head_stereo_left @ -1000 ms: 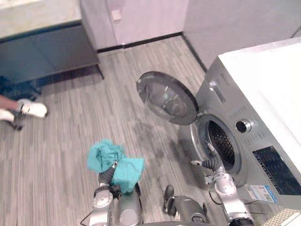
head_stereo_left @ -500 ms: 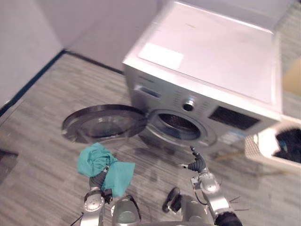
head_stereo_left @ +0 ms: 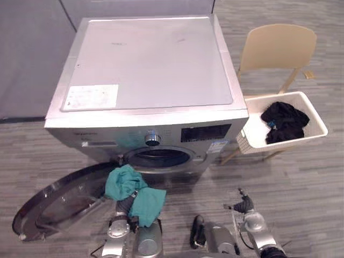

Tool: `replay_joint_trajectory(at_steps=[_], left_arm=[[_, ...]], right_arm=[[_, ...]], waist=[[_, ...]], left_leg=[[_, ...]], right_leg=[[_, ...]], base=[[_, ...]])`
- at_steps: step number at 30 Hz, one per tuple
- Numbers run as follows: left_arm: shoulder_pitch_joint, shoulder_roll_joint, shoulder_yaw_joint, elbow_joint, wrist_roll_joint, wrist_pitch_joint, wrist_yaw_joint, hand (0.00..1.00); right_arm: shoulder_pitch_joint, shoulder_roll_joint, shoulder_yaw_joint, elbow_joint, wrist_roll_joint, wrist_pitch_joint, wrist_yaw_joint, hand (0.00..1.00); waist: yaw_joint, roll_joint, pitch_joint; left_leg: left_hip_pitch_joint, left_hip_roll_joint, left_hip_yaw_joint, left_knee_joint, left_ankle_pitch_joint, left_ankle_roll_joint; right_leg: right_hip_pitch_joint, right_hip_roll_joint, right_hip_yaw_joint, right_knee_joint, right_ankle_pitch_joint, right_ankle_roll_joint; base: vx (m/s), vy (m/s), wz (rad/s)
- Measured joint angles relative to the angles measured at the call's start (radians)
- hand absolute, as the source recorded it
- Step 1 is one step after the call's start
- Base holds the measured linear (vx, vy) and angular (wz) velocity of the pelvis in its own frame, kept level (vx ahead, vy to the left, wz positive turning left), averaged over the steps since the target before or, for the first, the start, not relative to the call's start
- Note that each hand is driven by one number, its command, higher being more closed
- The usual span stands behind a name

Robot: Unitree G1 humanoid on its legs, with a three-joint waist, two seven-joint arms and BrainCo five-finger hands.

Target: Pick up the laundry basket with both hands and put the clothes into the washing machine.

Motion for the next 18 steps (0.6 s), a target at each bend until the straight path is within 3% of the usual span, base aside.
replay_joint_trajectory(at_steps=[1,3,7,8,11,18], left_arm=[[-0.057,0.007,-0.018,-0.004,0.0,-0.002,0.003,1.0],[-0.088,0.008,-0.025,-0.011,-0.001,-0.002,0.006,1.0],[-0.177,0.004,-0.031,-0.071,-0.022,-0.008,0.05,1.0],[-0.213,0.003,-0.032,-0.083,-0.027,-0.009,0.066,1.0],[-0.343,0.005,-0.041,-0.089,-0.049,-0.009,0.093,1.0],[-0.617,0.038,-0.043,-0.21,-0.061,-0.007,0.159,1.0]], right_arm=[[-0.008,0.006,-0.002,-0.005,0.006,-0.001,-0.005,0.0],[-0.021,0.006,-0.006,-0.022,0.014,0.001,-0.009,0.0],[-0.067,0.015,-0.032,-0.155,0.046,-0.001,-0.047,0.0],[-0.073,0.019,-0.033,-0.192,0.06,-0.002,-0.064,0.0],[-0.123,0.034,-0.035,-0.248,0.079,0.003,-0.092,0.0],[-0.266,0.072,-0.038,-0.443,0.11,0.001,-0.155,0.0]], waist=[[0.001,-0.006,0.039],[0.003,-0.006,0.057],[0.001,-0.009,0.136],[0.002,-0.011,0.142],[-0.001,-0.027,0.18],[-0.012,-0.036,0.238]], left_leg=[[-0.036,-0.002,0.036,0.038,-0.005,0.008],[-0.079,-0.001,0.053,0.075,-0.007,0.012],[-0.183,0.026,0.097,0.206,-0.069,0.047],[-0.25,0.048,0.102,0.281,-0.119,0.055],[-0.429,0.081,0.098,0.466,-0.181,0.069],[-0.826,0.13,0.064,0.752,-0.227,0.089]], right_leg=[[-0.051,-0.013,0.024,0.034,0.009,0.015],[-0.097,-0.02,0.034,0.066,0.009,0.015],[-0.237,-0.021,0.081,0.197,-0.012,0.039],[-0.308,-0.015,0.09,0.264,-0.042,0.038],[-0.494,-0.019,0.1,0.441,-0.1,0.028],[-0.894,-0.017,0.115,0.713,-0.129,0.016]], base=[[0.04,0.144,-0.28],[-0.02,0.123,-0.33],[-0.1,0.068,-0.39],[-0.17,0.031,-0.35],[-0.18,-0.006,-0.21],[-0.16,-0.019,-0.1]])
